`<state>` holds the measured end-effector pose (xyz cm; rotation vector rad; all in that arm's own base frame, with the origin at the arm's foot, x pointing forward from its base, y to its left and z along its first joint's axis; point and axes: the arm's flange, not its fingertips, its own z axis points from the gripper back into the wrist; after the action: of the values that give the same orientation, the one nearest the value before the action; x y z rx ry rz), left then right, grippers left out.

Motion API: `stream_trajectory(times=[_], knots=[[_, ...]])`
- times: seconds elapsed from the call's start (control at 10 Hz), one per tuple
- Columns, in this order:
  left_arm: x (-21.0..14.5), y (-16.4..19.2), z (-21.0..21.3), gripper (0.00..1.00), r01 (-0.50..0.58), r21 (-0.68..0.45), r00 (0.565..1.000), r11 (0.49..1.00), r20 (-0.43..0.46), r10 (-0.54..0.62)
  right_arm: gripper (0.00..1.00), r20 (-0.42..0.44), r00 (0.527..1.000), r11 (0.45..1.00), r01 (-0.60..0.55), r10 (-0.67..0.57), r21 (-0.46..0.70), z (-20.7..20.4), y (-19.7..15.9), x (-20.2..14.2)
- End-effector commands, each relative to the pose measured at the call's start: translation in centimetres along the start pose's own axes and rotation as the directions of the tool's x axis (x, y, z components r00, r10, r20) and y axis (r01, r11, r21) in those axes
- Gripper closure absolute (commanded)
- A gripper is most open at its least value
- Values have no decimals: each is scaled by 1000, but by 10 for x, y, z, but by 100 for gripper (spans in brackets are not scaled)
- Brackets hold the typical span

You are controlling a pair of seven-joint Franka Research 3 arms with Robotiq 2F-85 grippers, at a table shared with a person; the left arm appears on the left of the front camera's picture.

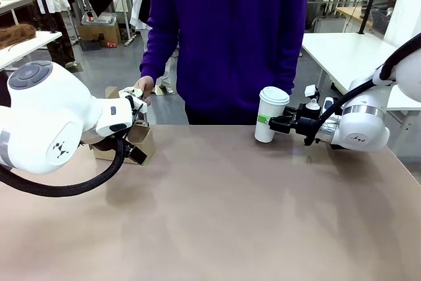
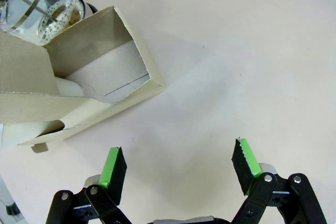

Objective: Pour a drink into a cup and package it in a carrier.
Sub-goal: When a person places the Paper Cup Lid on the 600 ml Paper Cup , lift the 600 ml Paper Cup.

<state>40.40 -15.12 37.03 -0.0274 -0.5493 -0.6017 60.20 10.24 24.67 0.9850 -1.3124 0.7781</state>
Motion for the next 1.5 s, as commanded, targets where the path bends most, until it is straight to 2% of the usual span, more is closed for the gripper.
stream_trajectory(times=[0.0, 0.4, 0.7, 1.0, 1.2, 1.3, 1.4], knots=[[0, 0, 0, 0, 0, -1, 1000, 1000, 1, 0, 20, -20, 999, 999, -29, 29, 29, 9, 17, 40], [0, 0, 0, 0, 0, -1, 1000, 1000, 1, 0, 20, -65, 985, 985, -155, 160, 75, 32, 69, 147], [0, 0, 0, 0, 0, -1, 1000, 1000, 1, 0, 20, -78, 986, 983, -136, 146, 120, 53, 130, 216], [0, 0, 0, 0, 0, -1, 1000, 1000, 1, 0, 20, -73, 994, 986, -76, 87, 146, 60, 162, 247], [0, 0, 0, 0, 0, -1, 1000, 1000, 1, 0, 20, -85, 995, 988, -45, 58, 151, 59, 163, 249], [0, 0, 0, 0, 0, -1, 1000, 1000, 1, 0, 20, -66, 998, 980, -1, 14, 197, 58, 157, 244], [0, 0, 0, 0, 0, -1, 1000, 1000, 1, 0, 20, -59, 994, 986, -86, 95, 143, 57, 164, 246]])
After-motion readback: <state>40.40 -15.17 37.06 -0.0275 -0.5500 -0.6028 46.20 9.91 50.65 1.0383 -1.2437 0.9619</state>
